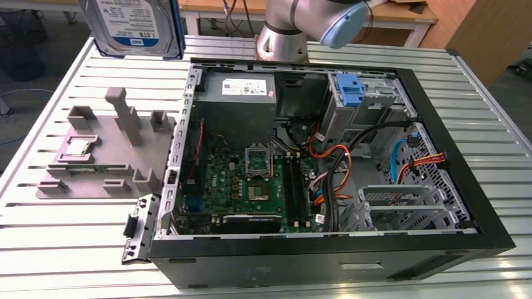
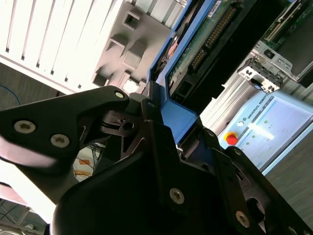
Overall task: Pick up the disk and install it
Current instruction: 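Pick up the disk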
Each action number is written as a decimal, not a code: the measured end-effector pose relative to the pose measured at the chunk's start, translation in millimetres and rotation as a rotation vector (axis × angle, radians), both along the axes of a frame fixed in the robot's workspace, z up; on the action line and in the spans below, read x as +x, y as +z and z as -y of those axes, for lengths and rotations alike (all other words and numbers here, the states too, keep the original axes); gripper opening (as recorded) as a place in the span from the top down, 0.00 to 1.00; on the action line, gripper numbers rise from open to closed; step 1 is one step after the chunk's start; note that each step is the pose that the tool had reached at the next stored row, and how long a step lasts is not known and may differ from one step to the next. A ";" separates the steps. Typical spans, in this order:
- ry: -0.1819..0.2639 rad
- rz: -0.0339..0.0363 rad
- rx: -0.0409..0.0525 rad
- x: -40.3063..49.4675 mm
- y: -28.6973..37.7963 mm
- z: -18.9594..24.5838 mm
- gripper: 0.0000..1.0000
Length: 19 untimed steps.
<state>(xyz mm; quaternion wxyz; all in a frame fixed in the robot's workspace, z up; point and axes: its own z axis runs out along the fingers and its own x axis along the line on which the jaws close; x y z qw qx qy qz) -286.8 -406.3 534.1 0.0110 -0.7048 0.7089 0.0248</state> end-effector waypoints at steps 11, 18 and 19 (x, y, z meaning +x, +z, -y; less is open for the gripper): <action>0.000 -0.0001 -0.0001 7.2 -1.5 1.2 0.63; 0.000 0.0001 0.0002 9.0 -4.1 16.4 0.63; 0.000 0.0001 0.0002 10.5 -4.3 18.0 0.63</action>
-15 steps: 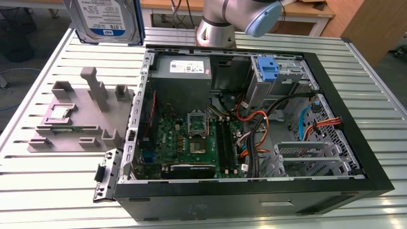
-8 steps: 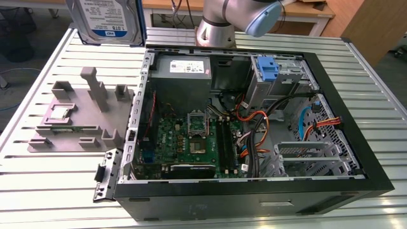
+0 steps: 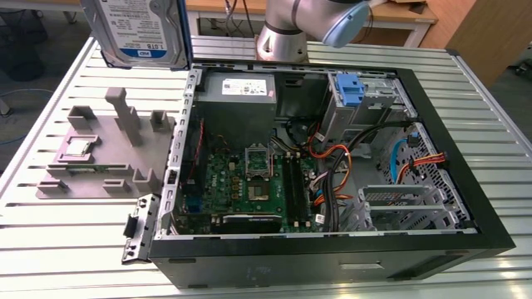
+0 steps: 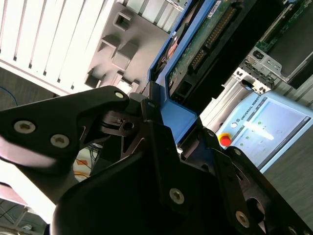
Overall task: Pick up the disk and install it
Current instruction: 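Pick up the disk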
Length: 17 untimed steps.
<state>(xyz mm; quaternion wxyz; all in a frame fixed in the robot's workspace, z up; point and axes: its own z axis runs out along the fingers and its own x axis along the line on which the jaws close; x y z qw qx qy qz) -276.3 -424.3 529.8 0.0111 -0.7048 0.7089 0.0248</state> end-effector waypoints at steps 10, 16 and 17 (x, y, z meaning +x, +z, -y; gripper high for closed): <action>0.000 -0.0001 -0.0001 34.6 -2.4 5.6 0.63; 0.000 -0.0001 -0.0002 37.9 -4.8 13.6 0.63; 0.000 -0.0001 -0.0002 38.1 -5.2 15.5 0.63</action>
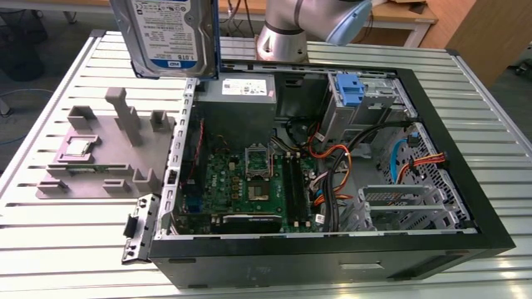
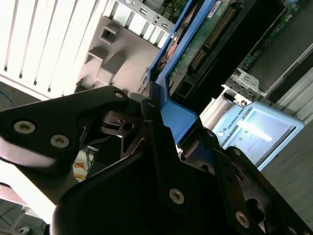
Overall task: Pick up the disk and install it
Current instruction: 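Pick up the disk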
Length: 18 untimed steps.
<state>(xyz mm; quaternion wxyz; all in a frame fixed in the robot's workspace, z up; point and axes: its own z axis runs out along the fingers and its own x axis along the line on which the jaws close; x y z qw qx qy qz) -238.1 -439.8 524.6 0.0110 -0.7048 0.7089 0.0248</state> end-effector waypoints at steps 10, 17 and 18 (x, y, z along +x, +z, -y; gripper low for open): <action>0.000 0.0000 0.0000 11.1 -3.3 17.9 0.63; 0.000 -0.0001 0.0000 38.8 -5.1 20.2 0.63; 0.000 0.0000 0.0000 42.7 -5.3 20.3 0.63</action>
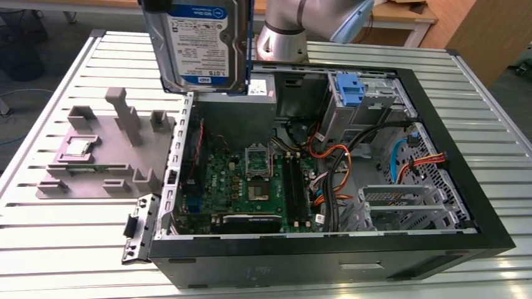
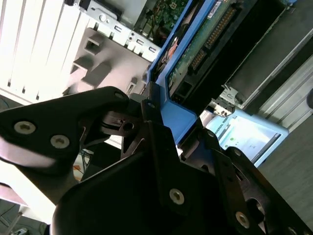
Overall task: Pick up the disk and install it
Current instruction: 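Pick up the disk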
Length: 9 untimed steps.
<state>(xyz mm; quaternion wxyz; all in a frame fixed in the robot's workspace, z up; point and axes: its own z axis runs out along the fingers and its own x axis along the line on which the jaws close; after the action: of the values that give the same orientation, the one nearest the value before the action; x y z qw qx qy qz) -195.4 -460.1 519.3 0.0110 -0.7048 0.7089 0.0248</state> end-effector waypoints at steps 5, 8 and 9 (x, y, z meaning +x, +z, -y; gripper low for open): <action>0.000 -0.0001 -0.0001 19.9 -1.2 0.4 0.63; 0.000 -0.0001 0.0000 30.1 -2.0 1.1 0.63; 0.000 0.0000 0.0001 31.9 -2.5 2.0 0.63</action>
<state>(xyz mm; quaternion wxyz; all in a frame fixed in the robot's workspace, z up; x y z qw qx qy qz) -163.5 -462.1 516.8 0.0110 -0.7048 0.7089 0.0248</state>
